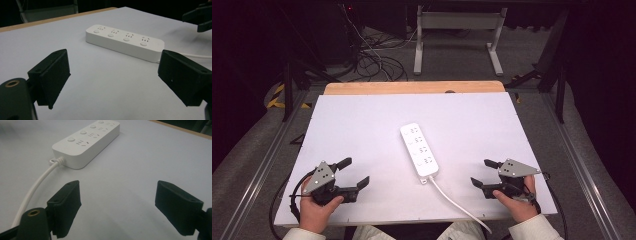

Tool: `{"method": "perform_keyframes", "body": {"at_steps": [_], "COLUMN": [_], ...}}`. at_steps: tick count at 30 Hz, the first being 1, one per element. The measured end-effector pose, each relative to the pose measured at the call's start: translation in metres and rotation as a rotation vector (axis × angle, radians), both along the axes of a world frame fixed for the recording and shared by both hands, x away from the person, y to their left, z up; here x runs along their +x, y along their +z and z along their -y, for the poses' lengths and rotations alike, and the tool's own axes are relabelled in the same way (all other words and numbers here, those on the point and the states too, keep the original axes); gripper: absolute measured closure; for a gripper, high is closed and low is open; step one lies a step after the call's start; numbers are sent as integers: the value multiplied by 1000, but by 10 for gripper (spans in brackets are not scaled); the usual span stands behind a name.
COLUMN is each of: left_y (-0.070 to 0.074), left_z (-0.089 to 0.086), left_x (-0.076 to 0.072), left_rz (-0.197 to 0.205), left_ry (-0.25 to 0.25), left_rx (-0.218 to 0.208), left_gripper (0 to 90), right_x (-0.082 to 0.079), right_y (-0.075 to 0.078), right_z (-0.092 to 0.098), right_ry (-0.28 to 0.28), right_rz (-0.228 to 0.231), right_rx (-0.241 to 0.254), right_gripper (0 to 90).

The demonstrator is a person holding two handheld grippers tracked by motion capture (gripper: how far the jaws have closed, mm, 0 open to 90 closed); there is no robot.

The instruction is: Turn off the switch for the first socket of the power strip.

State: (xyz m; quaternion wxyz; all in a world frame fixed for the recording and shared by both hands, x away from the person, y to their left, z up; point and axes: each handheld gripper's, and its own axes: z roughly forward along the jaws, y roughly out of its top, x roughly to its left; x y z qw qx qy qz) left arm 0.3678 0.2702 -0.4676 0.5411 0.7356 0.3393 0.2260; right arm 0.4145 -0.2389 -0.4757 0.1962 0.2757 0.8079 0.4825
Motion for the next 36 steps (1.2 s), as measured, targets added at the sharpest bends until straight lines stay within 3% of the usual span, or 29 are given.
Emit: {"method": "perform_keyframes", "body": {"at_steps": [1, 3, 13, 16, 18, 19, 28, 36], "left_y": [0, 1, 4, 5, 8, 8, 26, 39], "left_z": [0, -1, 0, 1, 3, 3, 12, 31], "left_x": [0, 0, -3, -3, 0, 0, 3, 12], "left_rz": [-6, 17, 6, -6, -40, -40, -39, -50], "left_ry": [2, 9, -2, -1, 1, 1, -21, -62], "left_rx": [-13, 5, 25, 25, 69, 69, 66, 69], "left_gripper": [110, 116, 180, 202, 214, 226, 268, 289], "right_x": [0, 0, -1, -1, 0, 0, 0, 0], "right_y": [0, 0, 1, 0, 0, 0, -1, -1], "right_z": [0, 0, 0, 0, 0, 0, -1, -2], "right_ry": [0, -2, -3, 0, 1, 3, 12, 11], "right_rz": [0, 0, 8, 6, 5, 6, 3, 2], "right_rx": [0, -1, 3, -2, -3, -4, -12, -13], "right_gripper": [206, 209, 213, 217, 218, 218, 222, 223]}}
